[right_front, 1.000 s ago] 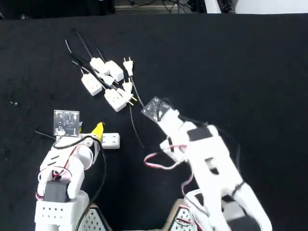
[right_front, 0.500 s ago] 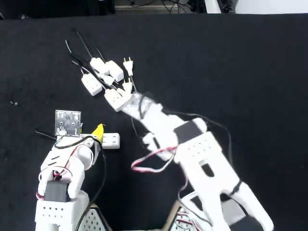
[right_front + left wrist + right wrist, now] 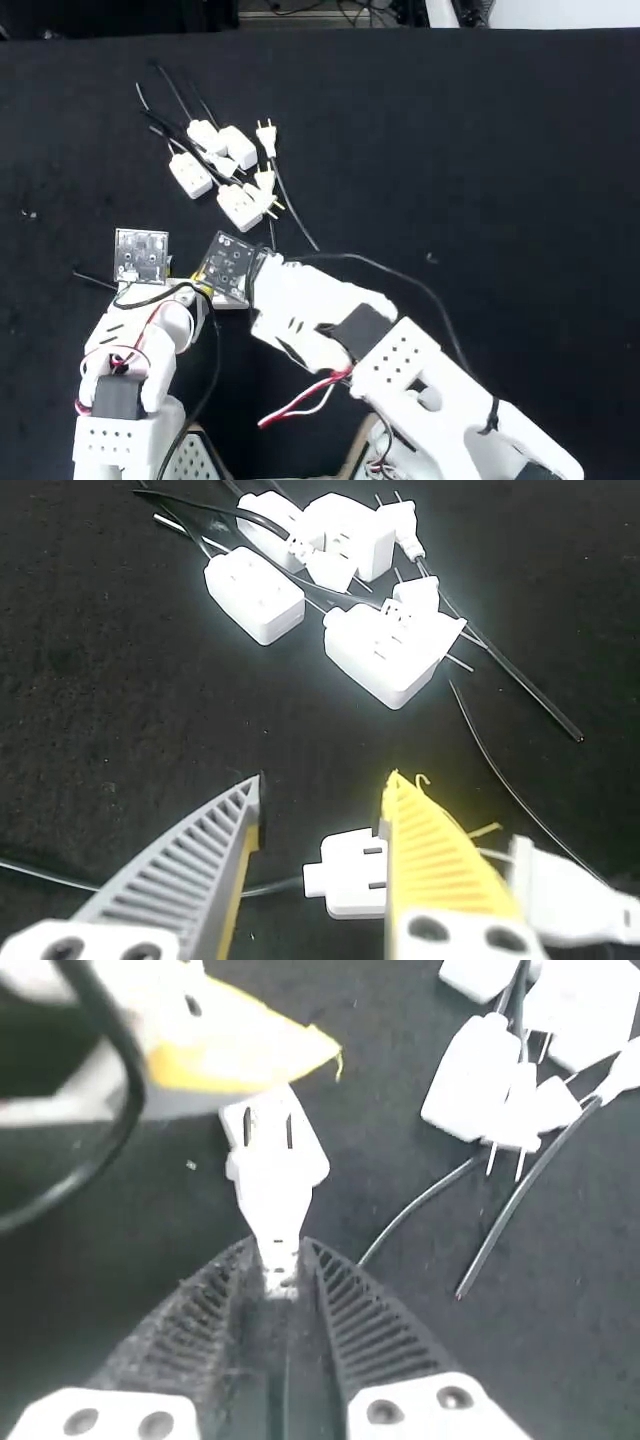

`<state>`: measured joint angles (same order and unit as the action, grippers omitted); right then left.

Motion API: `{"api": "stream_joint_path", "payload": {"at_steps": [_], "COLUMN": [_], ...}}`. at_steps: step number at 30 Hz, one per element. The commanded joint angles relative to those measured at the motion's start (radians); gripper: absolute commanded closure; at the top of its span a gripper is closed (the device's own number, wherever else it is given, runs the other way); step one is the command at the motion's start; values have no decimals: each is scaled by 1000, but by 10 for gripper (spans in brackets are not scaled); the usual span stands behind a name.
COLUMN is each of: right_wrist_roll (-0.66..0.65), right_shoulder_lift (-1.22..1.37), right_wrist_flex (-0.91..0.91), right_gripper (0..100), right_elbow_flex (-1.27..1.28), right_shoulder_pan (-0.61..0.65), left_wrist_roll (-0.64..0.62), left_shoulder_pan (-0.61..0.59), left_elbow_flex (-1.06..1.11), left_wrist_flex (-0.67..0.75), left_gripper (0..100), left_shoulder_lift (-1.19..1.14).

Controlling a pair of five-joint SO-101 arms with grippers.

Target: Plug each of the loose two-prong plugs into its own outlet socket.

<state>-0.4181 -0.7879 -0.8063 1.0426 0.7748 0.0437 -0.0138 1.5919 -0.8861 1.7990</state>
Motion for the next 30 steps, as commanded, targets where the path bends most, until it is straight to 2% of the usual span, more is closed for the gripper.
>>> {"api": "stream_joint_path", "payload": {"at_steps": [1, 7, 15, 22, 30], "right_wrist_roll": [18, 87, 146, 187, 195], "right_shoulder_lift": [21, -4, -22, -24, -25], "right_wrist_flex": [77, 129, 324, 330, 331], "right_gripper": [988, 988, 988, 988, 988], "right_elbow_flex": [-7, 5, 136, 136, 136], "right_shoulder_pan": [20, 20, 20, 21, 61], "left_wrist_roll": [0, 0, 0, 2, 35], "left_shoulder_pan": [2, 8, 10, 12, 97], "left_elbow_flex": [-19, -15, -13, -4, 31], "left_wrist_flex": [2, 3, 3, 3, 25], "left_gripper": [798, 798, 798, 798, 798], "left_shoulder_lift": [3, 3, 3, 3, 3]}}
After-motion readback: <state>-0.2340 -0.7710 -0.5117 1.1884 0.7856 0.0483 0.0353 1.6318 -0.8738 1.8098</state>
